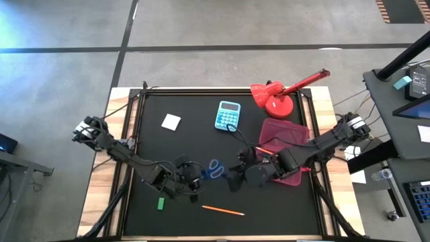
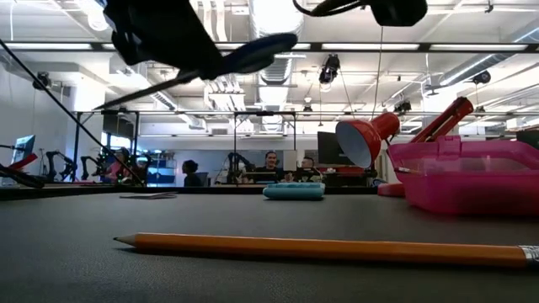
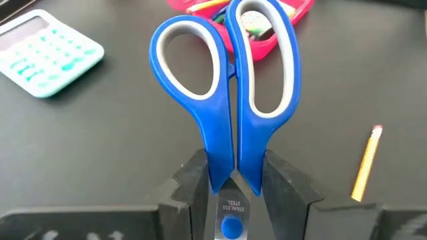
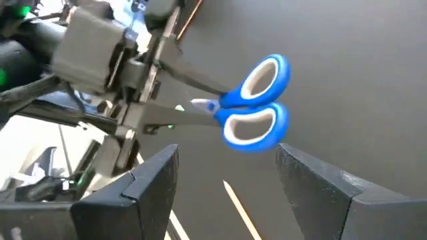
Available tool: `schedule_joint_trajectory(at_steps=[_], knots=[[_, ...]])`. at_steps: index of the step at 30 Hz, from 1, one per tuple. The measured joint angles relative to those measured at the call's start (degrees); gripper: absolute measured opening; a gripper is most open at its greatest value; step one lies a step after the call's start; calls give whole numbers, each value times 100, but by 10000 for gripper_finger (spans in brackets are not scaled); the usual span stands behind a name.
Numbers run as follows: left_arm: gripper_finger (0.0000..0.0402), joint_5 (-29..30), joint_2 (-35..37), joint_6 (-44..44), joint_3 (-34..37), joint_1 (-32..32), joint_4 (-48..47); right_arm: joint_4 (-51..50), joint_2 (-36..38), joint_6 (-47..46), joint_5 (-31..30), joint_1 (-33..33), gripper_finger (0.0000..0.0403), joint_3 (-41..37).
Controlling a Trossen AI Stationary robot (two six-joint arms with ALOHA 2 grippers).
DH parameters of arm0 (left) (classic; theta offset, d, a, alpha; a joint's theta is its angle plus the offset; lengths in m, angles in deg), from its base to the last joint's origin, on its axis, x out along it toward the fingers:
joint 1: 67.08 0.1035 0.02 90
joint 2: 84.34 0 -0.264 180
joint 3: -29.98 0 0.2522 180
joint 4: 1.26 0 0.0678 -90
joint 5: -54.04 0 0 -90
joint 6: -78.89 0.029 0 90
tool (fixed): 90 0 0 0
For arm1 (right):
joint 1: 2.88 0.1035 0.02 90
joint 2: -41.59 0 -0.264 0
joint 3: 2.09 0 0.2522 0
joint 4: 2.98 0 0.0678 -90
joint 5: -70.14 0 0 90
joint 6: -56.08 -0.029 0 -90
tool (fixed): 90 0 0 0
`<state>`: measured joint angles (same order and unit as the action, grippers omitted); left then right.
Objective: Pack school essentials
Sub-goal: Put the blue scissors into the red supply box
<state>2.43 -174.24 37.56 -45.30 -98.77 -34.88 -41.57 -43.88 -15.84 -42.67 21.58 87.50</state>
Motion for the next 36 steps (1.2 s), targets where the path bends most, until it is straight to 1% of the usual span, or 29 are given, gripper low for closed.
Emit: schedule_joint_trajectory(at_steps=[3, 16, 20, 25, 29, 36], knots=[[96, -3, 0, 68, -87, -3, 1, -25, 0, -1, 37, -73, 240, 0], [97, 179, 1, 1071, -516, 96, 46, -10, 0, -47, 94, -219, 240, 0], [97, 389, 2, 1503, -552, 184, 343, 25, 0, 10, 203, -237, 240, 0], [97, 409, 3, 1816, -581, 312, 613, 25, 0, 74, 225, -244, 230, 0], [97, 405, 2, 1825, -581, 360, 594, 26, 0, 101, 227, -271, 200, 0], [97, 396, 2, 1826, -572, 398, 598, 24, 0, 272, 227, -343, 115, 6]])
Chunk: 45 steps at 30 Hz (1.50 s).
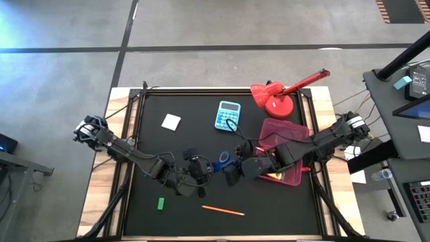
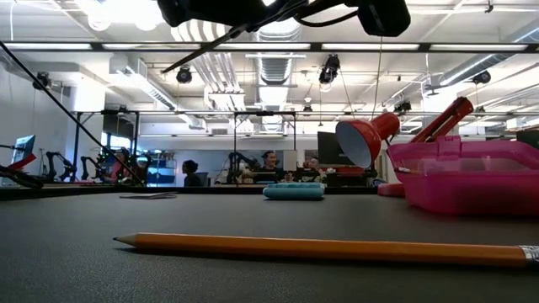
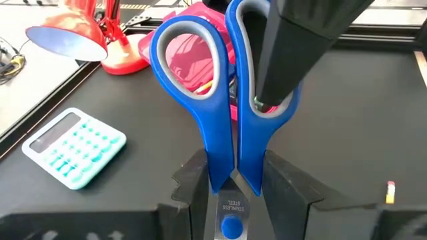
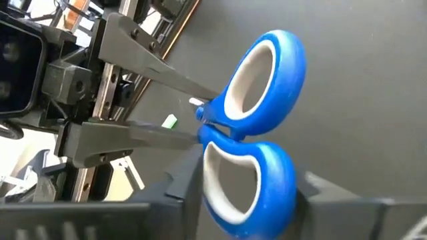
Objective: Pack school essentials
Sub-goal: Put the blue scissors into the red supply box
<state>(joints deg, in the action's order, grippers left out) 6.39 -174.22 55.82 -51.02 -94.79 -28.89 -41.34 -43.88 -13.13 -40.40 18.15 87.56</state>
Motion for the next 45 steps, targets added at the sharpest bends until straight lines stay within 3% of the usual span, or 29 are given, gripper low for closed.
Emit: schedule_joint_trajectory(at_steps=[8, 19, 31, 45], knots=[[96, 10, 2, -5, 2, 28, -17, -18, 0, 273, 37, -90, 29, 71], [95, -26, 4, -48, -43, 61, 62, -314, 69, 385, 343, -153, 16, 71], [97, -632, 17, -61, -21, 75, 18, -2605, 982, -225, 494, -193, 15, 73], [97, -634, 17, -72, -11, 77, -6, -6309, 1644, -1191, 2136, -193, 16, 75]])
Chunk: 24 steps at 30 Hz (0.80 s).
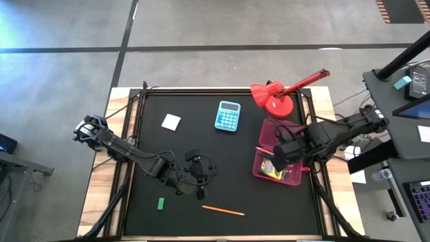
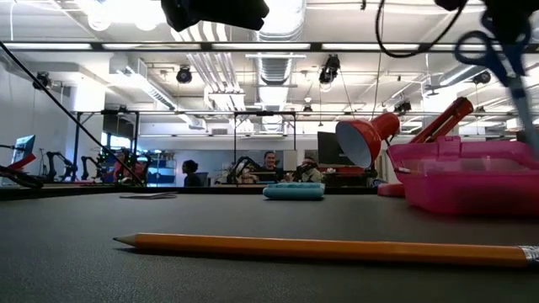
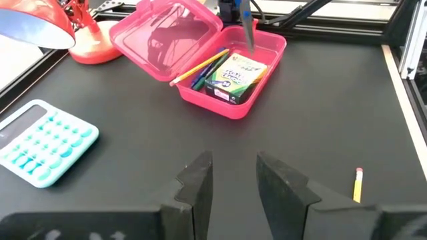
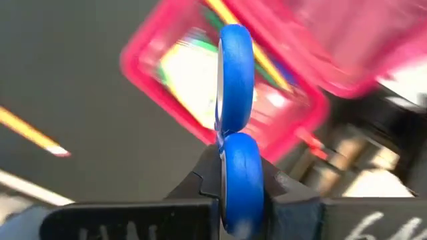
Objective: Pack school essentials
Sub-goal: Put the blue scissors into the red supply box
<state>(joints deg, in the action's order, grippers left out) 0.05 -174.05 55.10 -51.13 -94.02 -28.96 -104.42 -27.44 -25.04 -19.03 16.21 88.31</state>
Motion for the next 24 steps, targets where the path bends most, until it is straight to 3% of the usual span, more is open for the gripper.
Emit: schedule_joint_trajectory(at_steps=[8, 24], knots=[[97, -4, -2, -125, 15, 63, 17, -248, -167, 186, 173, 0, 23, -28], [97, -2, -2, -295, 22, 138, 2, -232, -1185, 1681, 264, 0, 26, -65]])
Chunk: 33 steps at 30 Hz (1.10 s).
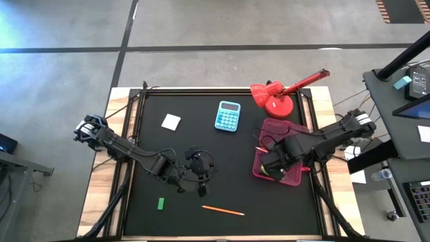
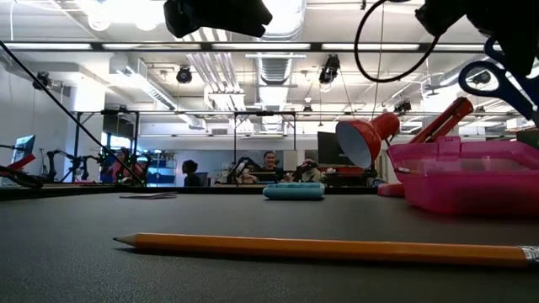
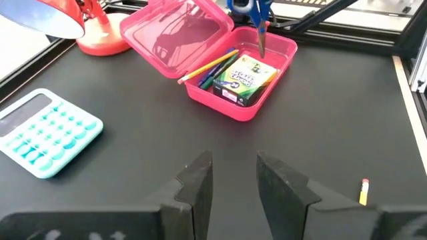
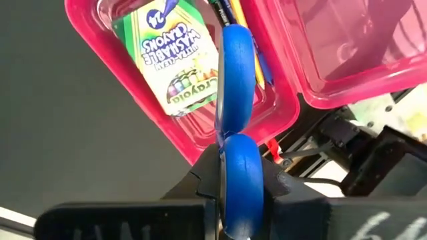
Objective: Pack school essentials
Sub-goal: Put the blue scissors into the red supply box
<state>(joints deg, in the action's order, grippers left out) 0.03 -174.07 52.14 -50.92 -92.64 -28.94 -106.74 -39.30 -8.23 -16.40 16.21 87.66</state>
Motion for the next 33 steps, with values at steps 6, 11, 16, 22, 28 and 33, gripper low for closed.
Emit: schedule_joint_trajectory(at_steps=[6, 11, 16, 22, 28, 33], knots=[[97, 0, 0, -9, 0, 0, -2, 1, -291, 590, 1, 0, 26, -2], [97, 0, -2, -9, 2, 0, 0, 5, -451, 1343, 0, 0, 26, -2], [97, 0, -2, -9, 2, 0, -2, -7, -485, 1631, 1, 0, 27, -2], [97, 1, -2, -7, 4, 0, -2, -1, -470, 1592, 0, 0, 28, 33], [97, 0, -2, -7, 24, 0, -2, 0, -465, 1469, 0, 0, 63, 48], [97, 1, -2, -7, 43, 0, -3, -2, -465, 1388, 0, 0, 117, 48]])
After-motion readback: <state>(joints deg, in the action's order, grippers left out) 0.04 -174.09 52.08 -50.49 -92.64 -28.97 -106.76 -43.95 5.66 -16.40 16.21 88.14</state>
